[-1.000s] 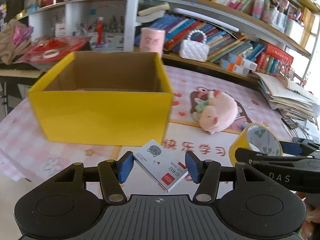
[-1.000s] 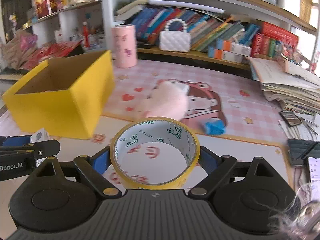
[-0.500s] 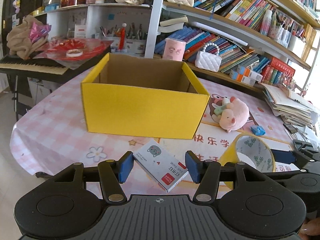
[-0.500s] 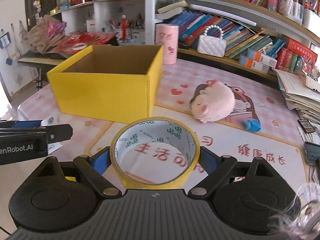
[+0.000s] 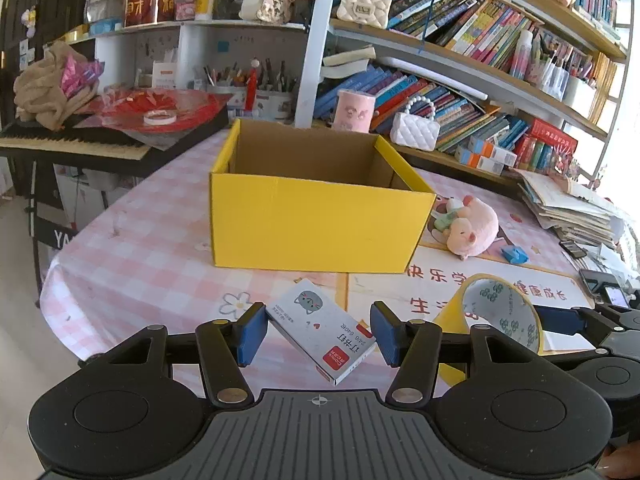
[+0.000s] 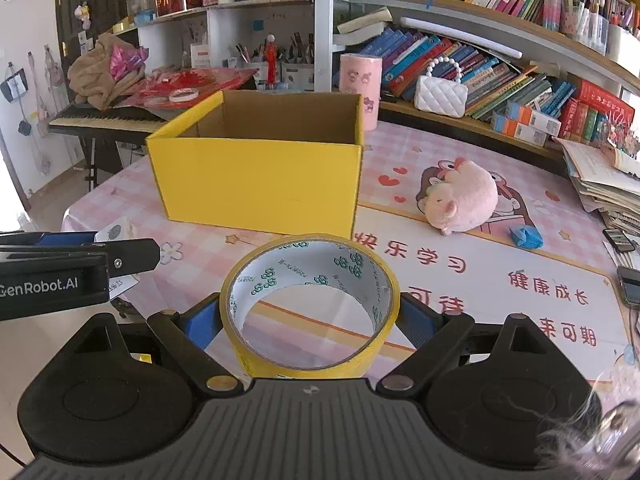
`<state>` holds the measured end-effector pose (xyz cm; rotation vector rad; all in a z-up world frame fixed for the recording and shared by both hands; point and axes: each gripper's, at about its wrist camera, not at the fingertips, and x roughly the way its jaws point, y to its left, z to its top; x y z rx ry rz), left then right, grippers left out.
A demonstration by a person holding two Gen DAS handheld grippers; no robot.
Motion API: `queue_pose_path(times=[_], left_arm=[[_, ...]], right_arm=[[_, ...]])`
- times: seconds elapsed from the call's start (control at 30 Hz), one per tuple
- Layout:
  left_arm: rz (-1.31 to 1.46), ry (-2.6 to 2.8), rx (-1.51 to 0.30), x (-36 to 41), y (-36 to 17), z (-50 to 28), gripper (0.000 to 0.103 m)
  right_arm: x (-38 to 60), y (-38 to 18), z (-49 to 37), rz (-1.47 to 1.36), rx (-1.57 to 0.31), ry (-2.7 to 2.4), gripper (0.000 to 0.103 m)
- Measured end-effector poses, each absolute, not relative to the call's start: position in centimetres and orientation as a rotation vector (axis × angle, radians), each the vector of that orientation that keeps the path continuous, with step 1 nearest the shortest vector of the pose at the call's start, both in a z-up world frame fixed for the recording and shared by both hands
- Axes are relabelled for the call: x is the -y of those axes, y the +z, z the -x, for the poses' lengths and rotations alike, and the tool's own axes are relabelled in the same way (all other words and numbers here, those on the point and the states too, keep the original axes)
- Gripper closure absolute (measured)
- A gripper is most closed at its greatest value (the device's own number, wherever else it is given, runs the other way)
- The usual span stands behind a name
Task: Organize objects
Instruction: 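Carry the white box and tape roll over the yellow box and lower them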
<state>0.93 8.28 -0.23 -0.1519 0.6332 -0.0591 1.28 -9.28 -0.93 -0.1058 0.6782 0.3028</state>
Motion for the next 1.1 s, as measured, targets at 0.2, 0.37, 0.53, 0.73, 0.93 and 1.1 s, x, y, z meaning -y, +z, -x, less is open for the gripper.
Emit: queue_pose_path(times=[0.2,0.37,0.53,0.73,0.93,1.1], left_arm=[[0.148,-0.066,-0.616,-9.6,0.0,-0.3,0.047],[0.158,-0.063,-0.610,-10.7,0.1,0.0,0.047],[0.161,-0.058,-0.596,-11.1,0.3,0.0,0.047],[0.156,-0.062,-0.552,-11.2,0.9,-0.8,0.047],[0.168,-0.055,-0.487,-11.5,2.8,-3.3,0.047],[0.159,-0.018,-0.449,-11.9,3.9,-6.3,0.047]], right_arm=[[7.9,-0.6,-0.6,0.105,-0.666,0.304,0.013],[6.6,-0.5,-0.2,0.117,-0.664,0.312,0.013],[5.9,-0.3,0.0,0.134,-0.662,0.319,0.013],[6.0,-0.2,-0.1,0.146,-0.631,0.311,0.013],[6.2,2.0,-2.2,0.147,-0.514,0.316,0.013],[6.2,4.2,-6.6,0.121,-0.444,0.329,0.013]])
